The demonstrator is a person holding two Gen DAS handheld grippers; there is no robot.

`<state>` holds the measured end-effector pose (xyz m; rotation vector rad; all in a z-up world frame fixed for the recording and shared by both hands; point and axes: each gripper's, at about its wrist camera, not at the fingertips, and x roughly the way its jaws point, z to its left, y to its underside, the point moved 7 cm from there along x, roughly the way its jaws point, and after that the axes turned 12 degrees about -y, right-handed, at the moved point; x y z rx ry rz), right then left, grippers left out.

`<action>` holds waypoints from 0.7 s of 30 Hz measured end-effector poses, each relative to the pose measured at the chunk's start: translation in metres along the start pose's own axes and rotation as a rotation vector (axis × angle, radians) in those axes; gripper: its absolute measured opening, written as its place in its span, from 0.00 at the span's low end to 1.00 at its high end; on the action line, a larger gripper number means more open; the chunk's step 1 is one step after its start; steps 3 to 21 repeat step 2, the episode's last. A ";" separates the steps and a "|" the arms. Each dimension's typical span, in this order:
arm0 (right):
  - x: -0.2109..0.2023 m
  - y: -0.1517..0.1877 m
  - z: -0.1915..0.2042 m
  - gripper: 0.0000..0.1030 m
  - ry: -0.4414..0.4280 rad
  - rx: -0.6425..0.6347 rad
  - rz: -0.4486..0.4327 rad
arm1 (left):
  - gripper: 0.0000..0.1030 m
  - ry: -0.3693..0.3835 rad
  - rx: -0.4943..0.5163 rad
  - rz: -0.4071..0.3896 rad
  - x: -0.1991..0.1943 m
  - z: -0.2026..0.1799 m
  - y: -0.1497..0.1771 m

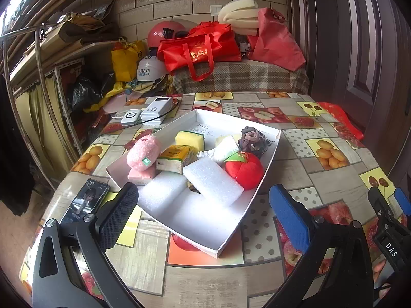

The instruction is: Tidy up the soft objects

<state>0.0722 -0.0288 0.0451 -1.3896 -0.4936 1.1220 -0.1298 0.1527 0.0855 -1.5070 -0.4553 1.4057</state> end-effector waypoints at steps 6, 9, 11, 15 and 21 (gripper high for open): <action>0.000 0.000 0.000 1.00 0.000 0.000 0.002 | 1.00 -0.005 0.000 0.001 0.000 0.000 0.000; 0.000 0.000 0.000 1.00 0.000 0.000 0.002 | 1.00 -0.005 0.000 0.001 0.000 0.000 0.000; 0.000 0.000 0.000 1.00 0.000 0.000 0.002 | 1.00 -0.005 0.000 0.001 0.000 0.000 0.000; 0.000 0.000 0.000 1.00 0.000 0.000 0.002 | 1.00 -0.005 0.000 0.001 0.000 0.000 0.000; 0.000 0.000 0.000 1.00 0.000 0.000 0.002 | 1.00 -0.005 0.000 0.001 0.000 0.000 0.000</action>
